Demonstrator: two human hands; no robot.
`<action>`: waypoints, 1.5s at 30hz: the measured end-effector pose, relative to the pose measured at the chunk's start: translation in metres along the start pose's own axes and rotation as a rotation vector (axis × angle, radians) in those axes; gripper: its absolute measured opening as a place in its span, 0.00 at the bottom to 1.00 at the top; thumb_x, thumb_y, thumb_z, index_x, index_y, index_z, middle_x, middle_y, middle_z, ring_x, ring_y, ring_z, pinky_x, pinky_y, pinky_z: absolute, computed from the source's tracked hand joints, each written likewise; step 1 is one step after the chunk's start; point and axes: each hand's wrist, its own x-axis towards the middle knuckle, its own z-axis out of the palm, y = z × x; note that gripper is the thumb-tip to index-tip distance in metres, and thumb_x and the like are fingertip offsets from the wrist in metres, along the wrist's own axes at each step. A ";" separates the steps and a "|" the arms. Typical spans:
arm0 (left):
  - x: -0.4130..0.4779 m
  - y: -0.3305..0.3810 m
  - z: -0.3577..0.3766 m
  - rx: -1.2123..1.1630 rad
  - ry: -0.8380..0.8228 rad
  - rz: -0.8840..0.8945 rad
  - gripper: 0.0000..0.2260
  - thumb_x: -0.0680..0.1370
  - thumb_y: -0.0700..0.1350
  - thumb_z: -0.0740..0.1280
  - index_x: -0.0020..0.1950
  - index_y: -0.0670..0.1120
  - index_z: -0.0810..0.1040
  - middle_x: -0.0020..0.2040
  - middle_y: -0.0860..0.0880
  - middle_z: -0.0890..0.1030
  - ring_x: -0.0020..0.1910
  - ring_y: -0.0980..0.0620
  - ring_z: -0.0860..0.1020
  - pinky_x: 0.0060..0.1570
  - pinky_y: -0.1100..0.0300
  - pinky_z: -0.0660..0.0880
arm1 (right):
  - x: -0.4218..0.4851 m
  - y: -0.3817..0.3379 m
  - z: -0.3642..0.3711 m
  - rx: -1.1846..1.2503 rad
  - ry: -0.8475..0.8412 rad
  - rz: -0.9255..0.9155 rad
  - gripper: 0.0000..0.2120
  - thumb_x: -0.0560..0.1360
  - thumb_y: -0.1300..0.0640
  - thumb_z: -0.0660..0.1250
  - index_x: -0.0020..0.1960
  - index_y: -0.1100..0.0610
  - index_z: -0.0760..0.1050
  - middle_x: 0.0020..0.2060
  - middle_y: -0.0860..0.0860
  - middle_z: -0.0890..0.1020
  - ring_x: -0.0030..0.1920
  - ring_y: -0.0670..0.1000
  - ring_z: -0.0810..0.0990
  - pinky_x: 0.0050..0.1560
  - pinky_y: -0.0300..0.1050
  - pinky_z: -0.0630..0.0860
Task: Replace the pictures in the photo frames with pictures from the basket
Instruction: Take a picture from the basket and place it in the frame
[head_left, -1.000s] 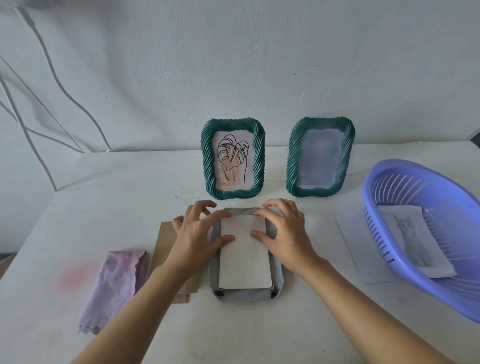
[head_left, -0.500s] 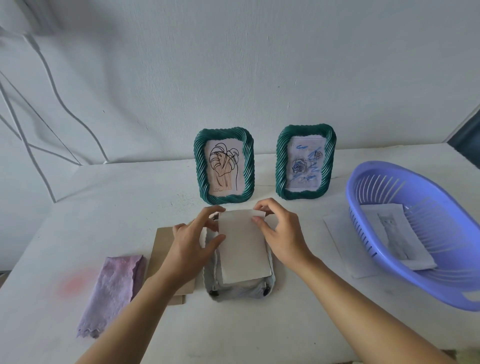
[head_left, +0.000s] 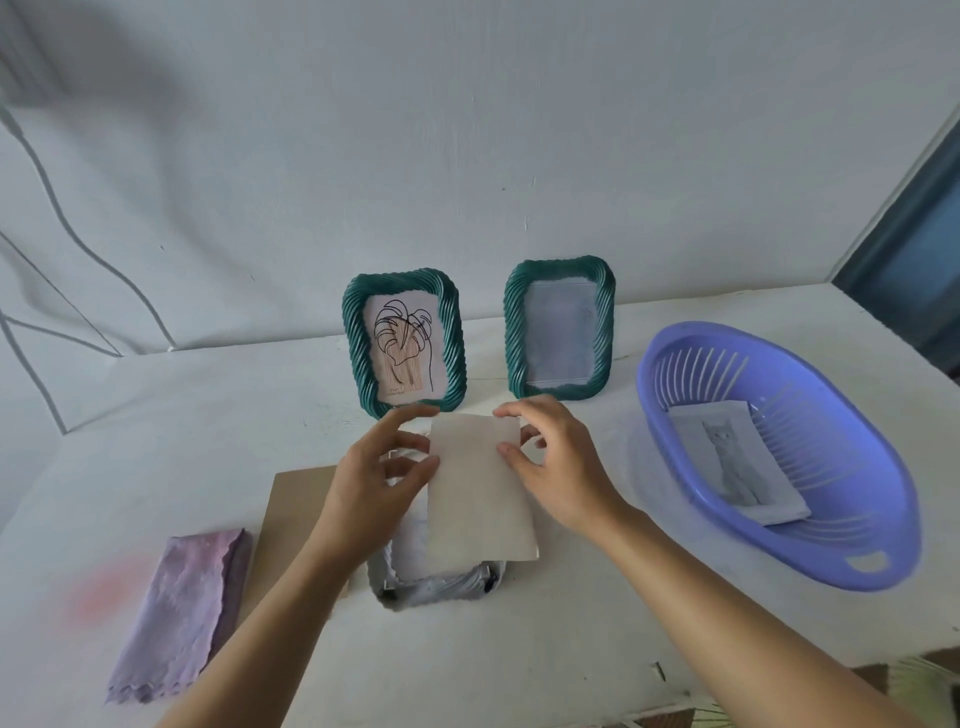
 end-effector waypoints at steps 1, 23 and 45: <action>0.001 0.000 0.003 0.001 0.006 -0.006 0.17 0.76 0.37 0.71 0.58 0.57 0.81 0.47 0.49 0.83 0.41 0.49 0.84 0.50 0.53 0.80 | -0.001 0.000 -0.005 -0.032 -0.010 -0.021 0.14 0.74 0.61 0.72 0.58 0.53 0.79 0.53 0.47 0.76 0.47 0.42 0.76 0.51 0.31 0.71; 0.038 0.011 0.123 0.037 -0.121 -0.095 0.13 0.75 0.39 0.74 0.58 0.50 0.82 0.49 0.58 0.83 0.40 0.54 0.84 0.35 0.66 0.75 | -0.013 0.036 -0.113 -0.515 -0.011 0.211 0.20 0.74 0.62 0.66 0.66 0.56 0.74 0.58 0.54 0.71 0.51 0.59 0.78 0.46 0.50 0.74; 0.040 -0.007 0.186 0.592 -0.074 0.199 0.19 0.71 0.54 0.76 0.60 0.56 0.81 0.48 0.58 0.81 0.45 0.53 0.77 0.50 0.51 0.67 | -0.018 0.042 -0.124 -0.288 0.095 0.127 0.18 0.75 0.61 0.69 0.65 0.57 0.77 0.49 0.53 0.78 0.47 0.55 0.79 0.52 0.51 0.77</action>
